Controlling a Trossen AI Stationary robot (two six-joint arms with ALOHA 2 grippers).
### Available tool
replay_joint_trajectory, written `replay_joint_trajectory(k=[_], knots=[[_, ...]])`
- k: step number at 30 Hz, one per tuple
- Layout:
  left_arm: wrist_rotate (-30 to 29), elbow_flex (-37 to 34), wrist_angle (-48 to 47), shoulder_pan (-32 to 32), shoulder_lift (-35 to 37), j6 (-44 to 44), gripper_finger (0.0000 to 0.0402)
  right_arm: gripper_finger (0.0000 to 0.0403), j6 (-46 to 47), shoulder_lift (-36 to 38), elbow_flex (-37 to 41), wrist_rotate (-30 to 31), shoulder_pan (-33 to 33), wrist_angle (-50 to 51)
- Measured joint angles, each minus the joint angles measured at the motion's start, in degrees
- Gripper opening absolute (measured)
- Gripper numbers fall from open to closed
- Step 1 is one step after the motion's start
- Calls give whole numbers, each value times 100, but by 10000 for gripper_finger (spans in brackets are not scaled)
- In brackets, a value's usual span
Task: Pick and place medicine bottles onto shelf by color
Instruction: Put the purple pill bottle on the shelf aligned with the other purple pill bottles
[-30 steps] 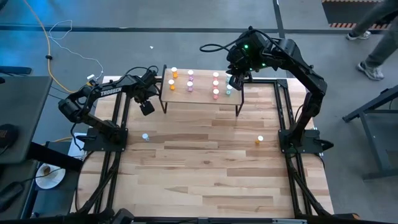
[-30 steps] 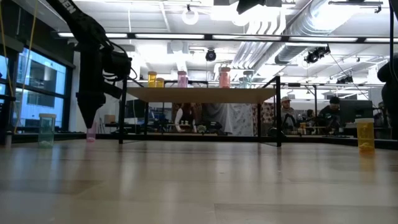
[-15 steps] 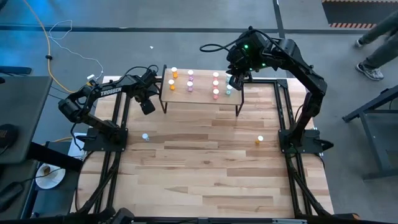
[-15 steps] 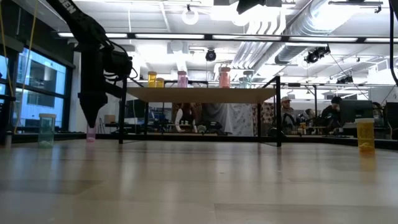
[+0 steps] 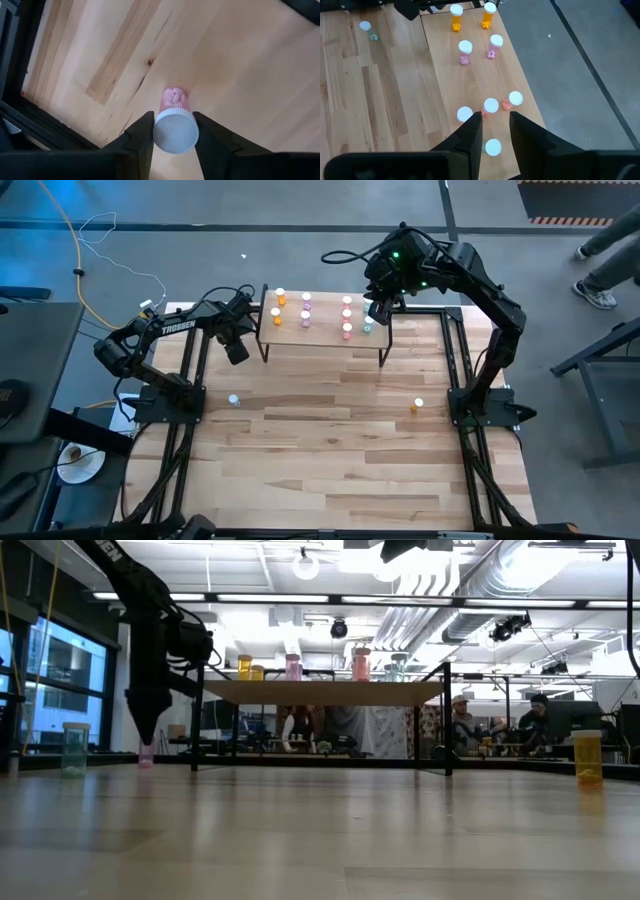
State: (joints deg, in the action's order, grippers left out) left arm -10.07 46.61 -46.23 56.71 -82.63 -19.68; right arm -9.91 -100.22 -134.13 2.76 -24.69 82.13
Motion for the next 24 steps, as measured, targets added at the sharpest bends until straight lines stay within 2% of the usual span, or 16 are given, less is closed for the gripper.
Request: replay_joint_trajectory(k=[6,13,24], knots=[[149,27,-225,0,2,157,112,89,0,0,0,0,0,0],[233,378,-628,-11,76,324,112,89,-9,0,0,0,-2,2],[277,937,-1428,-11,717,472,111,89,0,0,0,0,-2,4]])
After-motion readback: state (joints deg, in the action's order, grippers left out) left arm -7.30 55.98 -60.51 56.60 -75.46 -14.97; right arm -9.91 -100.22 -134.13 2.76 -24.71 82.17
